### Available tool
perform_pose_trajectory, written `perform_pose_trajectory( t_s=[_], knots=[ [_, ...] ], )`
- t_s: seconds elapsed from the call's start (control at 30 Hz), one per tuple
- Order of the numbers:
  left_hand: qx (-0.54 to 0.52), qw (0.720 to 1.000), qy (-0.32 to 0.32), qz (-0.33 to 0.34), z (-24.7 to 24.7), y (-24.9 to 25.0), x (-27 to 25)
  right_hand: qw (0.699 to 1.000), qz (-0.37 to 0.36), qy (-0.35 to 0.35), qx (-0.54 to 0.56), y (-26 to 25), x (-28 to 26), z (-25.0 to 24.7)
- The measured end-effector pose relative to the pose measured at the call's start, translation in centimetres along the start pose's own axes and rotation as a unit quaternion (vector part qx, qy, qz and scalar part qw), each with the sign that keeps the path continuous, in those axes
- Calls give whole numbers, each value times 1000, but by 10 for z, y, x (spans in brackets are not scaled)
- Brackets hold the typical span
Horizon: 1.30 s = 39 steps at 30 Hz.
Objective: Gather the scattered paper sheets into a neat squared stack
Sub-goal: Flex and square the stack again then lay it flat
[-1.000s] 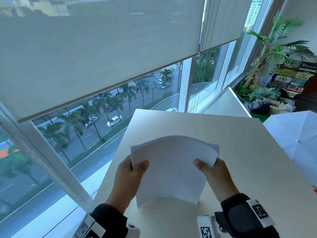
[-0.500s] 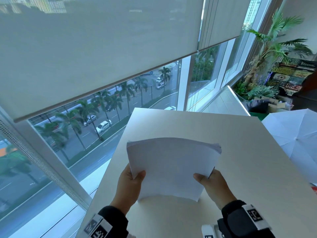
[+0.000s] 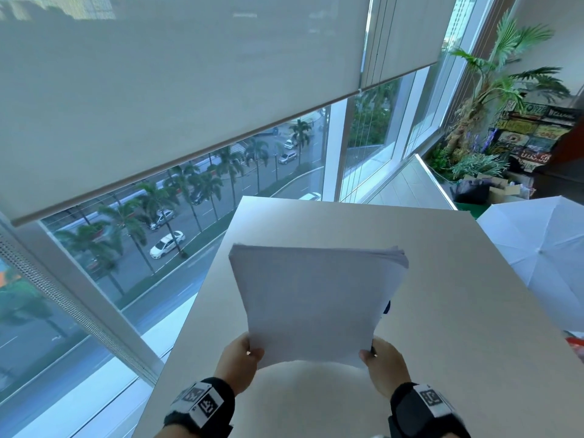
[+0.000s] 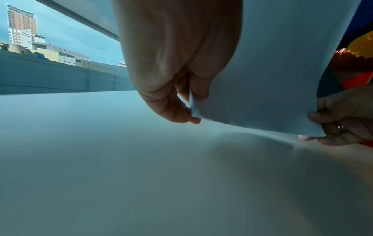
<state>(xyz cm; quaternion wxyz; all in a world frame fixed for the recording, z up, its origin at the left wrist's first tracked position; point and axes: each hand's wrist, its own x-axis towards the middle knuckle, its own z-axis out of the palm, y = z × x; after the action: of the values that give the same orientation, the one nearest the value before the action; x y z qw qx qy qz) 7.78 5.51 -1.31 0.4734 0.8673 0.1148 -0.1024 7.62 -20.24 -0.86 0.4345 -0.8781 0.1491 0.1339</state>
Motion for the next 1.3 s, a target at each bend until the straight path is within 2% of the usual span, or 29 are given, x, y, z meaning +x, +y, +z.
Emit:
perform_pose_trajectory(
  t_s=[0.2,0.37,0.5,0.67,0.8,0.97,1.3],
  knots=[
    [-96,994,-46,-10,22,33,11,998,-2,41,39,10,10,-36],
    [-95,988,-116,-36,46,59,27,995,68,33,66,22,30,-60],
    [-86,983,-138,-86,66,64,41,991,120,45,49,44,56,-60],
    [-29,984,-113,-132,92,46,65,980,190,46,25,69,80,-55],
    [-40,986,-74,-147,91,73,47,978,194,64,-42,53,73,-60],
    [-35,988,-49,-141,96,82,49,975,193,65,-85,46,75,-64],
    [137,985,-40,-97,99,83,50,965,192,93,-153,34,71,-62]
  ],
)
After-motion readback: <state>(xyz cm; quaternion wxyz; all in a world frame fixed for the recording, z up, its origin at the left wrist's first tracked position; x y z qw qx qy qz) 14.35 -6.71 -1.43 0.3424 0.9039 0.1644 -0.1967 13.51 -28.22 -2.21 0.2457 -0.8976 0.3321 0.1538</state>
